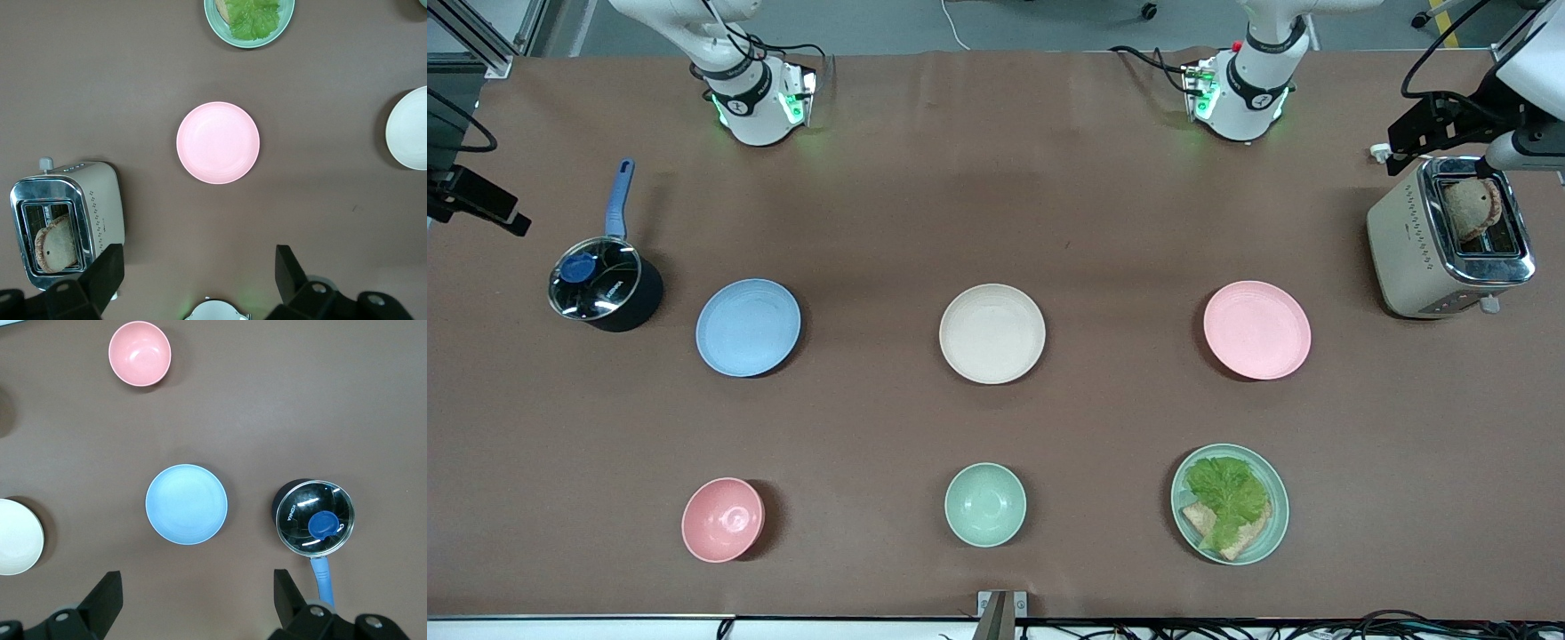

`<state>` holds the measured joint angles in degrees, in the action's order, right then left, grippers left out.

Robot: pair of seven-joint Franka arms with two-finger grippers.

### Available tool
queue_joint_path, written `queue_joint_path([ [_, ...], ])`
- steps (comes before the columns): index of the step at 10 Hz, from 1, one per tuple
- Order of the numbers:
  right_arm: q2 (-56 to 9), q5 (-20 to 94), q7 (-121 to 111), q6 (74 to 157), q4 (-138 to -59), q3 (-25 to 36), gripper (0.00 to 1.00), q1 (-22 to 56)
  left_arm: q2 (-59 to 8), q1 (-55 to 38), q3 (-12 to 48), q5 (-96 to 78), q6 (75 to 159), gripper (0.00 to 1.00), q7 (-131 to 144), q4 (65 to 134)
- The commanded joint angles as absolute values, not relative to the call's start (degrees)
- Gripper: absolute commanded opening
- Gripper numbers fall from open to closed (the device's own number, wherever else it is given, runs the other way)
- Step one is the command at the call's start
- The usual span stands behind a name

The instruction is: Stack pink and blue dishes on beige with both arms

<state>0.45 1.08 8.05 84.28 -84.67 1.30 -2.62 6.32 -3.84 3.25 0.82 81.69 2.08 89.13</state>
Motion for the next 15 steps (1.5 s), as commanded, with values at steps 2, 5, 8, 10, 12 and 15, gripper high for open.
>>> queue_joint_path([
  [2, 1.23, 0.18, 7.47, 84.02, -85.43, 1.14, 1.00, -2.72, 3.35, -2.56, 2.81, 1.76, 81.12, 1.00, 1.58, 87.64],
  [5, 0.97, 0.44, 1.61, 85.59, -90.59, 1.75, 1.00, -3.60, -3.58, -0.54, 2.81, 2.11, 86.18, 1.00, -2.71, 87.08],
  [8, -0.17, 0.96, -2.19, 101.27, -106.03, 2.55, 1.00, -3.69, -4.82, 5.78, 2.99, -1.22, 105.13, 1.00, -10.96, 103.22],
  [10, -4.11, 1.23, -4.65, 113.32, -114.05, 2.72, 1.00, -3.78, -9.99, 8.07, 3.08, -3.50, 113.70, 1.00, -15.01, 108.53],
  [12, -8.33, 1.41, -6.14, 122.65, -119.68, 2.72, 1.00, -4.48, -17.01, 11.32, 3.08, -8.24, 119.24, 1.00, -25.17, 110.39],
  [15, -14.66, 16.56, -24.02, 127.35, -122.34, 5.43, 1.00, -5.98, -24.06, 13.45, 3.60, -13.70, 126.11, 0.90, -36.19, 112.58],
])
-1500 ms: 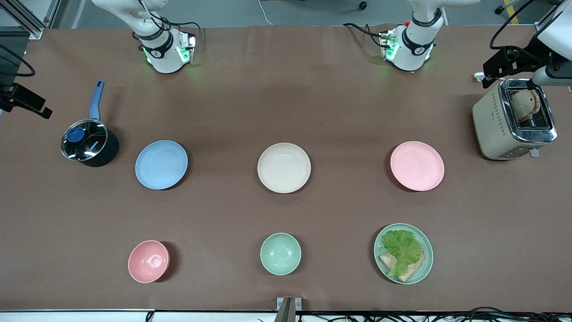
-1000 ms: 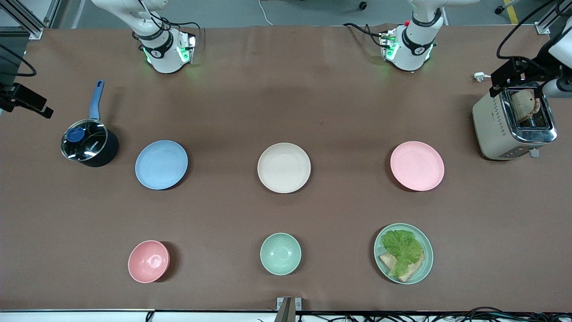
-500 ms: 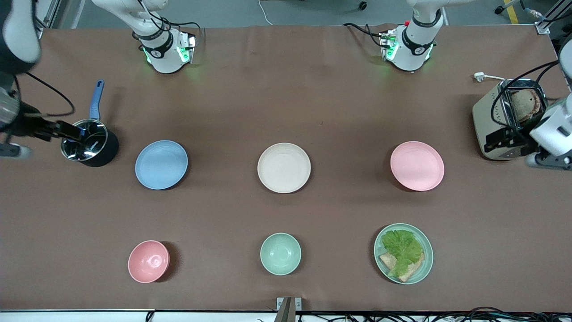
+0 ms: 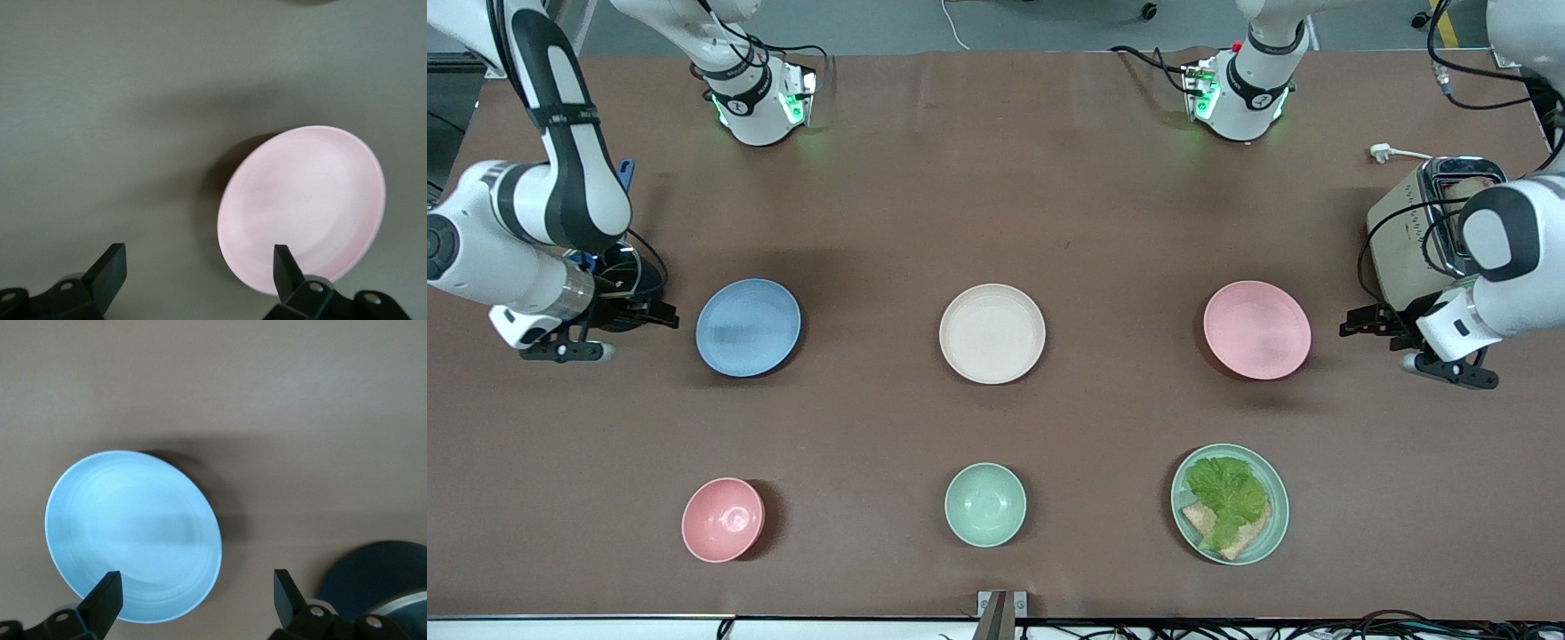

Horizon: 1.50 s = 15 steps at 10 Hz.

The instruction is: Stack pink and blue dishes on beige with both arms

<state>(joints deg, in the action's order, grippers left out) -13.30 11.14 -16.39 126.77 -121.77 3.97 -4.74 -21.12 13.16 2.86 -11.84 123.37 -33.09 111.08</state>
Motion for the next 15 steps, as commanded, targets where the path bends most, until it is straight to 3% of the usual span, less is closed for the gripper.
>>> queue_joint_path([
  [1, -16.85, 21.31, -30.69, 127.44, -122.34, 6.75, 1.00, -6.24, -26.17, 13.36, 3.69, -13.71, 126.38, 0.80, -37.69, 112.59],
  [6, -23.98, 39.97, -51.38, 131.84, -124.98, 8.26, 1.00, -5.98, -31.11, 13.45, 5.01, -13.80, 129.20, 0.40, -38.94, 112.76],
  [7, -24.43, 42.43, -53.07, 131.84, -125.07, 8.26, 0.95, -5.72, -31.29, 13.27, 5.10, -13.80, 129.20, 0.29, -38.94, 112.76],
  [8, -24.52, 42.89, -53.09, 131.75, -125.24, 8.26, 0.83, -5.71, -31.64, 13.45, 5.88, -13.80, 129.20, 0.16, -38.94, 112.68],
  [9, -24.61, 42.98, -53.09, 131.40, -125.42, 8.26, 0.64, -5.71, -31.64, 13.45, 6.32, -13.80, 129.20, 0.03, -38.85, 112.50],
  [10, -24.61, 43.07, -53.00, 130.44, -125.42, 8.26, 0.36, -5.80, -31.03, 13.45, 7.37, -13.89, 128.50, 0.00, -38.50, 111.89],
  [12, -24.52, 43.50, -52.65, 128.67, -125.25, 8.35, 0.03, -6.15, -27.88, 13.01, 10.35, -14.24, 121.17, 0.00, -30.65, 107.61],
  [13, -24.52, 43.59, -52.30, 128.15, -124.81, 8.44, 0.01, -6.15, -26.56, 12.92, 13.59, -14.06, 115.20, 0.00, -23.19, 104.97],
  [15, -24.26, 43.42, -48.20, 122.90, -122.01, 10.36, 0.01, -5.54, -24.97, 12.66, 22.45, -13.45, 113.02, 0.00, -6.09, 103.01],
])
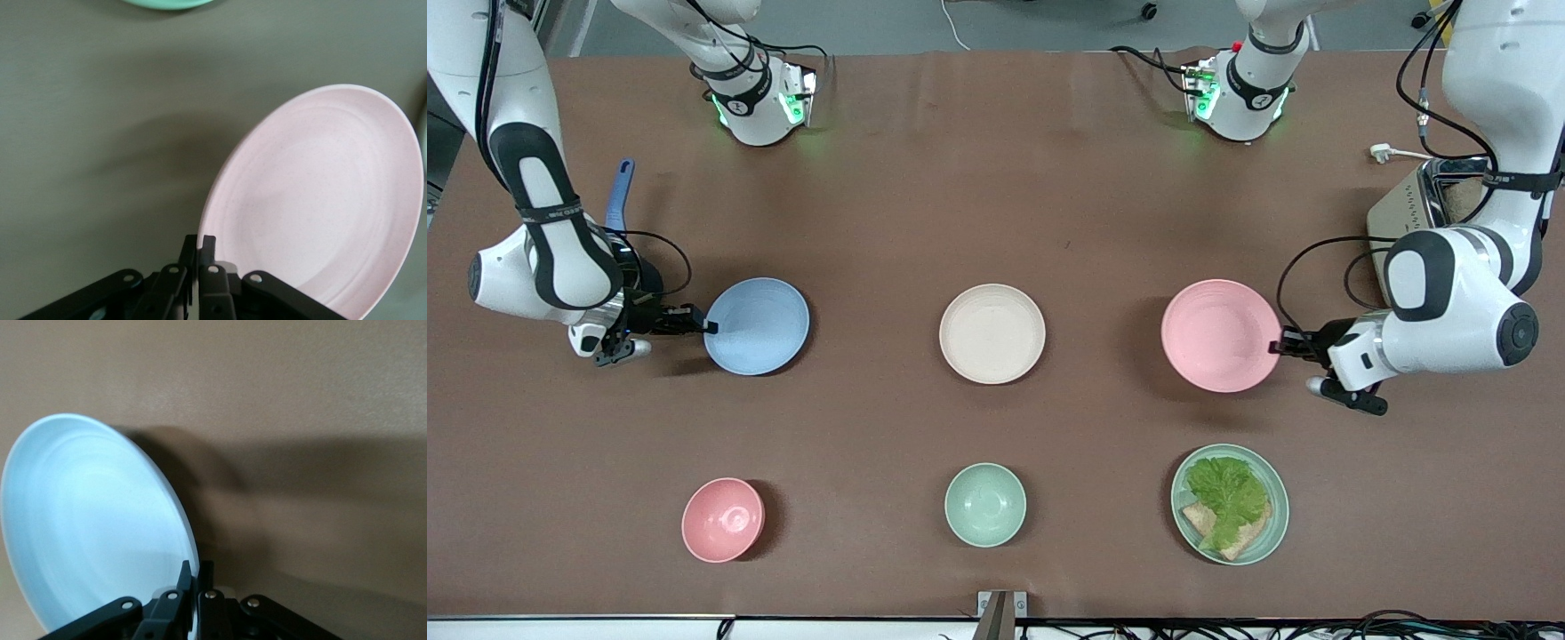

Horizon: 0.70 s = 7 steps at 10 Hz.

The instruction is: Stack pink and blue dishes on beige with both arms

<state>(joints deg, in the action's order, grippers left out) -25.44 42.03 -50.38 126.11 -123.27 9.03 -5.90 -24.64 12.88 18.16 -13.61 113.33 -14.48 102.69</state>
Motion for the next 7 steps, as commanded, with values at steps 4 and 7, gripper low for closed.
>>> queue_joint_path([
  [4, -23.47, 29.92, -28.37, 101.49, -101.67, 13.97, 0.01, -4.84, -26.27, -0.84, 26.02, -11.88, 120.29, 0.00, 20.93, 103.45],
  [7, -22.86, 28.21, -14.46, 97.03, -95.19, 13.19, 0.01, -0.90, -31.53, -8.68, 26.10, -1.61, 130.65, 0.00, 33.63, 103.53],
])
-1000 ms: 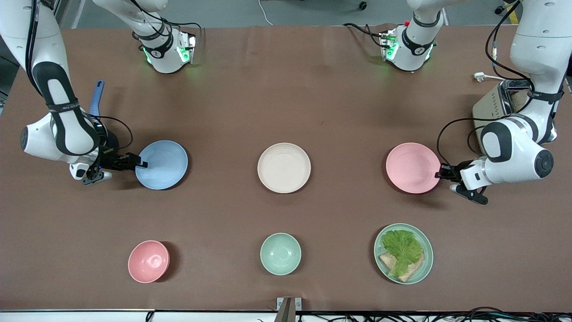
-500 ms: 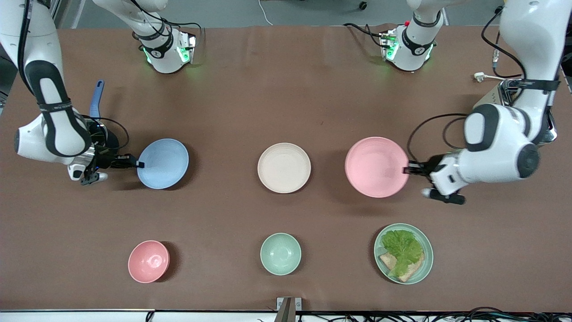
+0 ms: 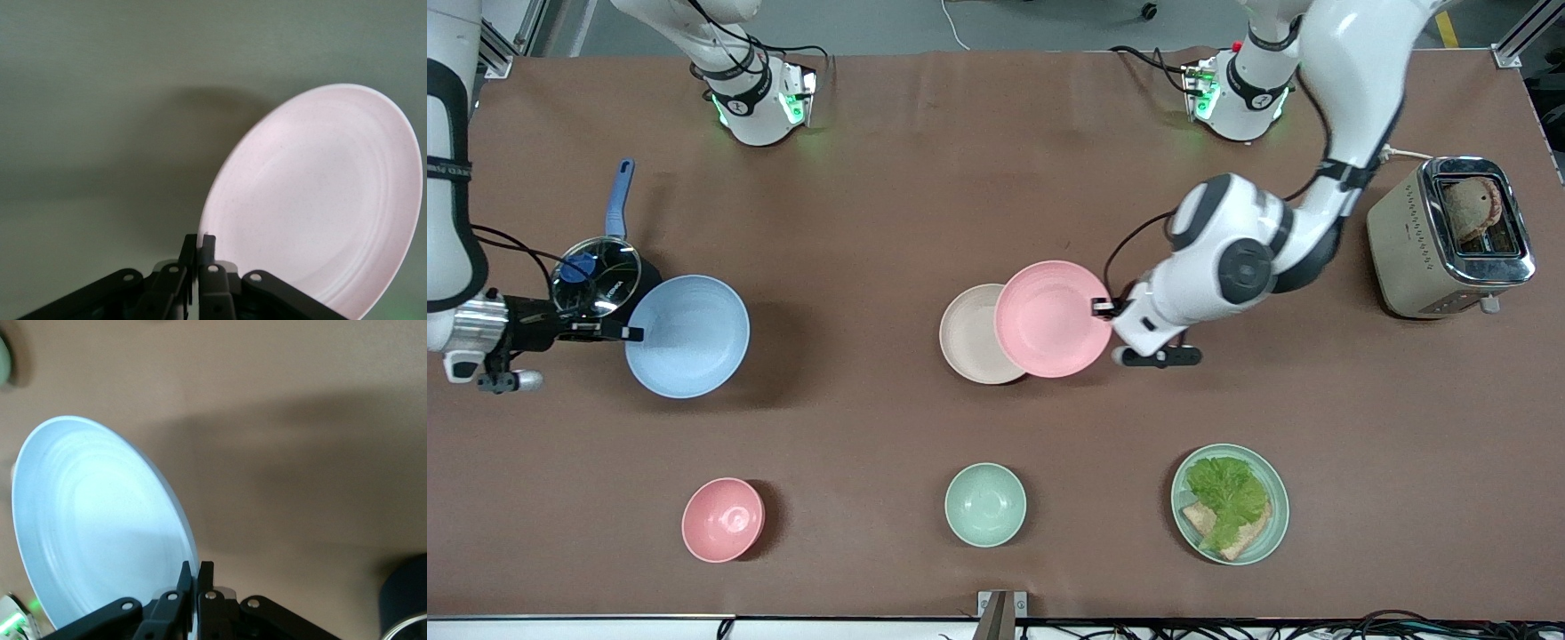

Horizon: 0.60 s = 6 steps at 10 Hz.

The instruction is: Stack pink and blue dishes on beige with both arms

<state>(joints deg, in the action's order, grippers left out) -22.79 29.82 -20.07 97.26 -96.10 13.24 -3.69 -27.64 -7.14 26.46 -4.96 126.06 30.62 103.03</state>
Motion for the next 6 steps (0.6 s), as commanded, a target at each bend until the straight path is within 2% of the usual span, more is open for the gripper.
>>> queue_joint_path([
  [1, -22.24, 27.78, -12.15, 97.29, -95.19, 12.49, 0.01, 0.34, -33.29, -10.62, 26.10, -0.63, 133.91, 0.00, 35.84, 103.54],
  [4, -21.18, 23.75, 2.84, 102.72, -95.80, 2.15, 0.01, 0.35, -36.82, -13.71, 25.75, 3.24, 138.60, 0.00, 38.23, 103.54],
  [5, -21.09, 23.21, 7.08, 105.35, -96.32, -0.94, 0.01, 0.44, -37.26, -13.62, 25.75, 4.03, 139.13, 0.04, 38.23, 103.62],
  [6, -20.75, 23.20, 10.51, 107.38, -97.29, -3.66, 0.01, 0.53, -37.44, -13.62, 25.75, 4.04, 139.13, 0.21, 38.23, 103.54],
])
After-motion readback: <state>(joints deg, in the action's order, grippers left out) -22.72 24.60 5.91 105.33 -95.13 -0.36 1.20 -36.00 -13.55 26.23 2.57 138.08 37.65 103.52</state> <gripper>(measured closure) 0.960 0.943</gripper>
